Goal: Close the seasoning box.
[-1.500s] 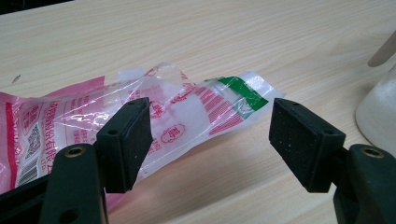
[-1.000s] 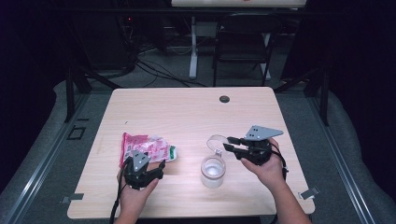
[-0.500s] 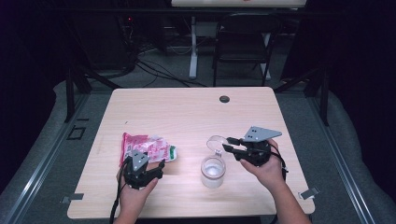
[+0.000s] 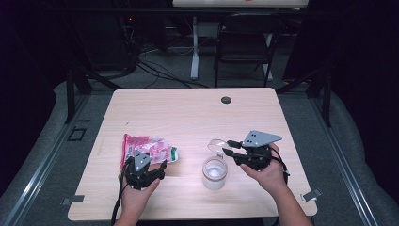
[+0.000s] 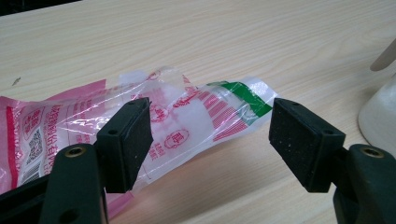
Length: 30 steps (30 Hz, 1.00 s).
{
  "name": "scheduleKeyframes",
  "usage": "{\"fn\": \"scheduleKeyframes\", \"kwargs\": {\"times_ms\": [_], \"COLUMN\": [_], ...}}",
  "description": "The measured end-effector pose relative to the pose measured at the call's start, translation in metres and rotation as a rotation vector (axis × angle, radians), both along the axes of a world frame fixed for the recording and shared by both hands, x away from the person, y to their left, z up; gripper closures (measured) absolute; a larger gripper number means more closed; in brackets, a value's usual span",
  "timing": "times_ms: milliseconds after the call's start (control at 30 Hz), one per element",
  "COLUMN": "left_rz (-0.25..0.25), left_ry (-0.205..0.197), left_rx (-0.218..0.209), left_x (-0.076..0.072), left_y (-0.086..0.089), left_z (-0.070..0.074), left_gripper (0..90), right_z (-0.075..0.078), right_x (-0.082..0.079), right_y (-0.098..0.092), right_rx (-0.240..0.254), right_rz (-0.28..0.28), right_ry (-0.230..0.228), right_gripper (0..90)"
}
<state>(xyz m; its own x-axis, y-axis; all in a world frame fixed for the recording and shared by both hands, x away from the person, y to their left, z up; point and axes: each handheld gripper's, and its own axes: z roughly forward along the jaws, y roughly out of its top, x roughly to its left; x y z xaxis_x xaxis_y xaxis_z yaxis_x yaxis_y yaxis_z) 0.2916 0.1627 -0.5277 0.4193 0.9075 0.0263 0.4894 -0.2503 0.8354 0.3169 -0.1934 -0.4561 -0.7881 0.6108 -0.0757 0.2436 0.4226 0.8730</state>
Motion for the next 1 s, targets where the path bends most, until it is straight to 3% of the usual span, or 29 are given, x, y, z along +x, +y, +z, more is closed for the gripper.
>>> {"fn": "scheduleKeyframes", "kwargs": {"times_ms": [1000], "left_rz": [-0.032], "left_ry": [-0.014], "left_rx": [-0.007], "left_x": [0.005], "left_y": [-0.008], "left_z": [0.003], "left_gripper": [30.5], "right_z": [-0.002], "right_x": [-0.015], "right_y": [0.011], "right_rx": [-0.047], "right_rz": [0.041], "right_ry": [-0.027], "right_gripper": [59.9]}}
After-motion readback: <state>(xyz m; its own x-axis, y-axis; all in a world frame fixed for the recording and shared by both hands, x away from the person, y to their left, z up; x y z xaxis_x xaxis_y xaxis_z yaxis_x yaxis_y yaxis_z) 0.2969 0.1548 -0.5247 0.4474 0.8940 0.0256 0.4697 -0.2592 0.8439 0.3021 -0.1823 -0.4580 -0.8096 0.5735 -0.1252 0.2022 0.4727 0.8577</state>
